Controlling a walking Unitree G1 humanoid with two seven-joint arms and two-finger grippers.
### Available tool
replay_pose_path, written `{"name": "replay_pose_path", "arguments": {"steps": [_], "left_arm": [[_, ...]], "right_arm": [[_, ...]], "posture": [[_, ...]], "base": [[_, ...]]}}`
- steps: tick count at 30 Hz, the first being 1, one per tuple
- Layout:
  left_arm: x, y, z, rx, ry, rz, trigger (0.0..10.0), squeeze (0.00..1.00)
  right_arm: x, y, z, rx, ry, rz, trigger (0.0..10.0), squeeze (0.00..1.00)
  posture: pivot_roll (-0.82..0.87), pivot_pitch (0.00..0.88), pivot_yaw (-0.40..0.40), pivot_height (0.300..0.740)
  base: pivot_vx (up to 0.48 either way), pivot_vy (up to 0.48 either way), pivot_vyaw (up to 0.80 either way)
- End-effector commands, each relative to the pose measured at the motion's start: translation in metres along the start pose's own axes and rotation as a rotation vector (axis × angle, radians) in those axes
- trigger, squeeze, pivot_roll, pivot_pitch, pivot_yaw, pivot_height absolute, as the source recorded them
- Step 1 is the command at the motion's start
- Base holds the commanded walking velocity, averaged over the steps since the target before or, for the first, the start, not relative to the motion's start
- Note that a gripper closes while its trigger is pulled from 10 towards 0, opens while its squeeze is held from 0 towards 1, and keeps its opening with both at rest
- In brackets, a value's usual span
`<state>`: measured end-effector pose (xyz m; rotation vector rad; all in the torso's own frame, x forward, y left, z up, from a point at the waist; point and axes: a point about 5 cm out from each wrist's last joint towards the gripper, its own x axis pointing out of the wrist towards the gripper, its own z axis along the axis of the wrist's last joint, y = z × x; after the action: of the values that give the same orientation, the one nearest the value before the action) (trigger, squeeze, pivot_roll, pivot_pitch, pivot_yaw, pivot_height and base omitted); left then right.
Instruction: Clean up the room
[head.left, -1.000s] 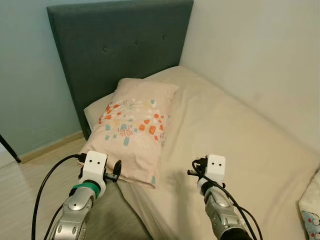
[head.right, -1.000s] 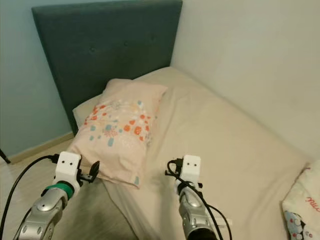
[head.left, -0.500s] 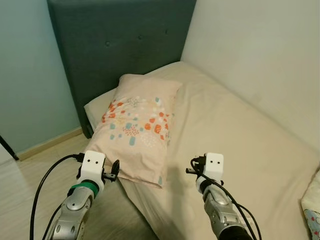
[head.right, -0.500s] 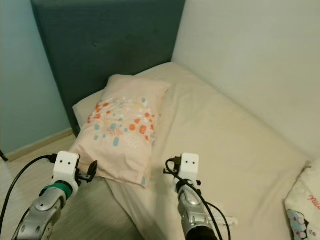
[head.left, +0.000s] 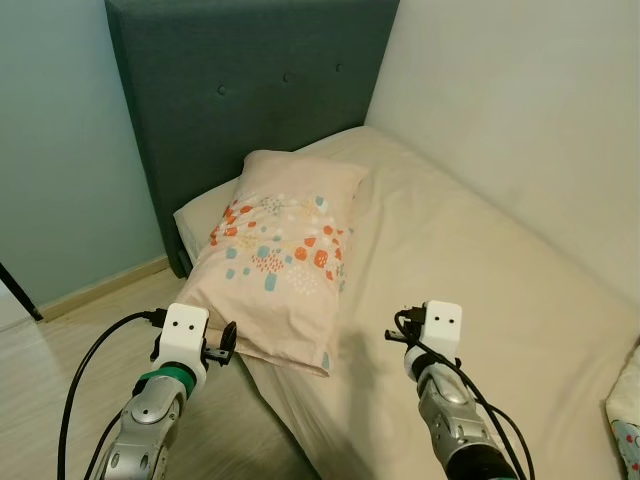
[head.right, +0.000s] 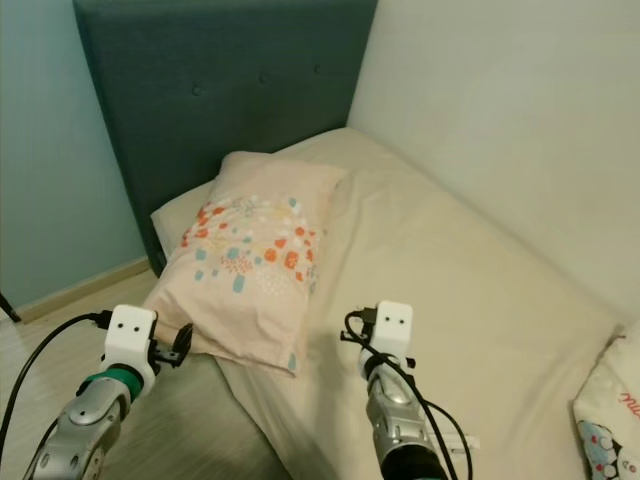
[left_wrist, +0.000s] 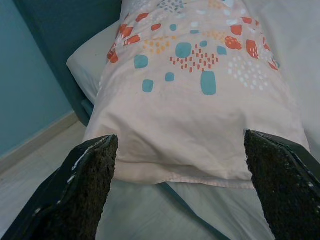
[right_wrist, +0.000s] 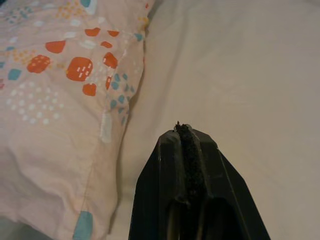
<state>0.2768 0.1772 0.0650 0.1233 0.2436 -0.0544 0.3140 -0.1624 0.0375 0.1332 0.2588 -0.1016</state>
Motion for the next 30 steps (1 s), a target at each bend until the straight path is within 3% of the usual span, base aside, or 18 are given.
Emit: {"name": "replay_pose_path", "arguments": {"steps": [1,30], "left_arm": [[-0.0023,-0.0016,-0.0051,-0.010,0.019,0.000,10.0,0.00],[-0.0033,-0.0022,-0.0070,-0.005,0.024,0.004,10.0,0.00]], "right_arm": [[-0.0009,-0.0048,-0.0033,0.012,0.010,-0.020,10.0,0.00],[0.0003,0.0010,-0.0042,0.007,0.022,0.008,10.0,0.00]], "posture": [[0.15,0.000,-0.066,0.695],[0.15,0.000,-0.075,0.610]], "base": [[0.000,0.000,0.00],[0.000,0.000,0.00]]}}
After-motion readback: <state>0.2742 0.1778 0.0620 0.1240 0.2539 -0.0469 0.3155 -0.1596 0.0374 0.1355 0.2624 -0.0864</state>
